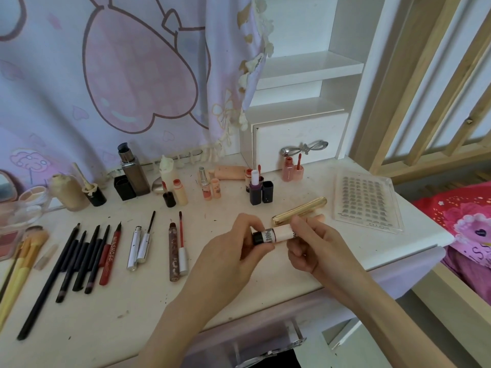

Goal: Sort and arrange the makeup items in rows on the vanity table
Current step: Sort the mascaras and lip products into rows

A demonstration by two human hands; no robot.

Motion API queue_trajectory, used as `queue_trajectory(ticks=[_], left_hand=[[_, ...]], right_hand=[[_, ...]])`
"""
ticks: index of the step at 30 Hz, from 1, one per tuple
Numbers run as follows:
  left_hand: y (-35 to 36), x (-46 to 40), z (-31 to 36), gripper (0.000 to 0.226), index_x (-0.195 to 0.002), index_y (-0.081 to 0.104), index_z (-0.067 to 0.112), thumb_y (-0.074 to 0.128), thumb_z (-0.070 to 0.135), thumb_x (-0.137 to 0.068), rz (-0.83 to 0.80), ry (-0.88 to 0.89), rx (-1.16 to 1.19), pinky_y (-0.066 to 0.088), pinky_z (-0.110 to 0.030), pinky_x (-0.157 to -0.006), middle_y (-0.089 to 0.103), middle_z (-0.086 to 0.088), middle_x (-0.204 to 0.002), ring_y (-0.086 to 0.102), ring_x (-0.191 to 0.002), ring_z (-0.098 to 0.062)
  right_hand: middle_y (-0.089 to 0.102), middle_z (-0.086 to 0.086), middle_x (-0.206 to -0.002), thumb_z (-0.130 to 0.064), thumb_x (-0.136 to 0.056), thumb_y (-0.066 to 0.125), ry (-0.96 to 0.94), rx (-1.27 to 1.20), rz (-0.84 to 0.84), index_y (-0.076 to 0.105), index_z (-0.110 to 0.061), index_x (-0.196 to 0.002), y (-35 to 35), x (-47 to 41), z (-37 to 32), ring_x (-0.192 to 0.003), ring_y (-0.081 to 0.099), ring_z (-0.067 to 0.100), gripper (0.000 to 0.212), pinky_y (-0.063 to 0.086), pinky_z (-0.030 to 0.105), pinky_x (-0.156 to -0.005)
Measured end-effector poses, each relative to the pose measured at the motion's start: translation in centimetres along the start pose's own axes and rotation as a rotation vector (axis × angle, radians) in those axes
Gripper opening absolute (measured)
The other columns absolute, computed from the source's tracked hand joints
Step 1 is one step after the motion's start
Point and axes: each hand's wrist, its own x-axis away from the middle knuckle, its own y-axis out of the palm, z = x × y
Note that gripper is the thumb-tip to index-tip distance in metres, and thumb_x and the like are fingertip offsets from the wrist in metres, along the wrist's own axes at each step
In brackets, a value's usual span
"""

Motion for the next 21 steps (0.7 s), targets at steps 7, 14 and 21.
queue_trajectory(ticks=[7,14,21], left_hand=[[-0.48,-0.06,-0.31,0.048,-0.105,0.034,0.046,0.023,0.073,-0.067,-0.070,-0.095,-0.075,0.040,-0.014,-0.055,0.049,0.015,-0.074,0.048,-0.061,0.001],[-0.70,0.32,-0.24,0.028,-0.094,0.031,0.047,0.053,0.031,-0.090,-0.044,0.039,-0.137,0.041,-0.014,-0.064,0.043,0.017,-0.084,0.045,-0.075,0.000],[-1.09,-0.06,-0.05,0.041,-0.085,0.037,0.042,0.011,0.069,-0.070,-0.015,-0.041,-0.151,0.033,-0.015,-0.053,0.047,0.013,-0.070,0.047,-0.062,-0.001]], right_hand=[[0.055,0.005,-0.060,-0.031,-0.073,0.062,-0.014,0.009,-0.027,0.066,-0.007,-0.084,-0.32,-0.10,0.33,-0.051,0.046,0.012,0.026,0.036,0.019,-0.046],[0.047,0.002,-0.054,-0.044,-0.071,0.063,0.037,0.038,0.007,0.066,-0.016,-0.068,0.14,0.06,0.37,-0.044,0.037,0.010,0.028,0.029,0.017,-0.041],[0.049,0.002,-0.054,-0.038,-0.071,0.063,0.035,0.059,0.012,0.064,-0.013,-0.070,-0.07,0.14,0.15,-0.046,0.041,0.011,0.025,0.030,0.018,-0.044]])
